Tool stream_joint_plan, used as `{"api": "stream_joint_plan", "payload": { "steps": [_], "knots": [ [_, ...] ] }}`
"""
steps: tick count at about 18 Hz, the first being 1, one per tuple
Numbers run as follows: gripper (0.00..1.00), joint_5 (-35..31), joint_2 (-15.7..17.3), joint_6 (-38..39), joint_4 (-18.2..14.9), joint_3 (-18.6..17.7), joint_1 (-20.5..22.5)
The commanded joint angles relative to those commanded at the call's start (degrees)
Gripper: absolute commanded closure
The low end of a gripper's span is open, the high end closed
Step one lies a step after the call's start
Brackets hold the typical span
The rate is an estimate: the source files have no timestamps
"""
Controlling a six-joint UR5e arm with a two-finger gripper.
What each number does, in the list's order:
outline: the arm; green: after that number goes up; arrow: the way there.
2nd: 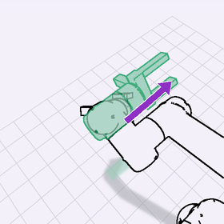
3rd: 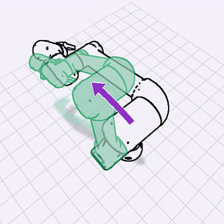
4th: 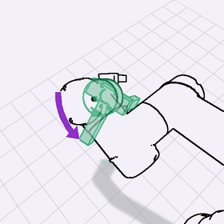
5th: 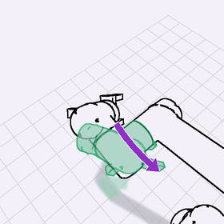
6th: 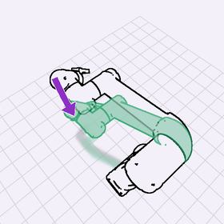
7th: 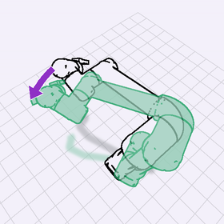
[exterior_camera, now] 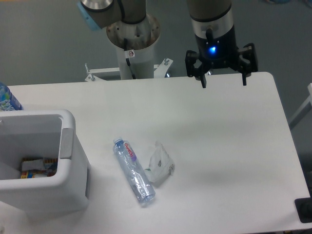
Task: Place the trash in the trash can
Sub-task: 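Move the open gripper down over the crumpled clear plastic bag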
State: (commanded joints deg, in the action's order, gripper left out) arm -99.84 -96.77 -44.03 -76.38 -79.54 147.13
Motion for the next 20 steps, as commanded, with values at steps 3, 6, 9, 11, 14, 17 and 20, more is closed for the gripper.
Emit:
{"api": "stream_joint_plan", "payload": {
  "steps": [3,6,9,11,14,17,20],
  "knots": [
    [0.00,0.0,0.0,0.0,0.0,0.1,0.1],
    [0.00,-0.3,-0.3,1.0,0.8,0.0,-0.3],
    [0.00,-0.2,-0.7,3.2,4.3,-0.2,-0.5],
    [0.00,-0.1,-0.9,5.5,4.3,-0.2,-0.6],
    [0.00,1.0,-1.5,6.3,4.4,-0.9,-0.7],
    [0.00,2.3,-2.1,6.5,7.5,-3.9,-0.8],
    [0.00,2.5,-2.5,6.8,13.5,-7.3,-1.6]
  ]
}}
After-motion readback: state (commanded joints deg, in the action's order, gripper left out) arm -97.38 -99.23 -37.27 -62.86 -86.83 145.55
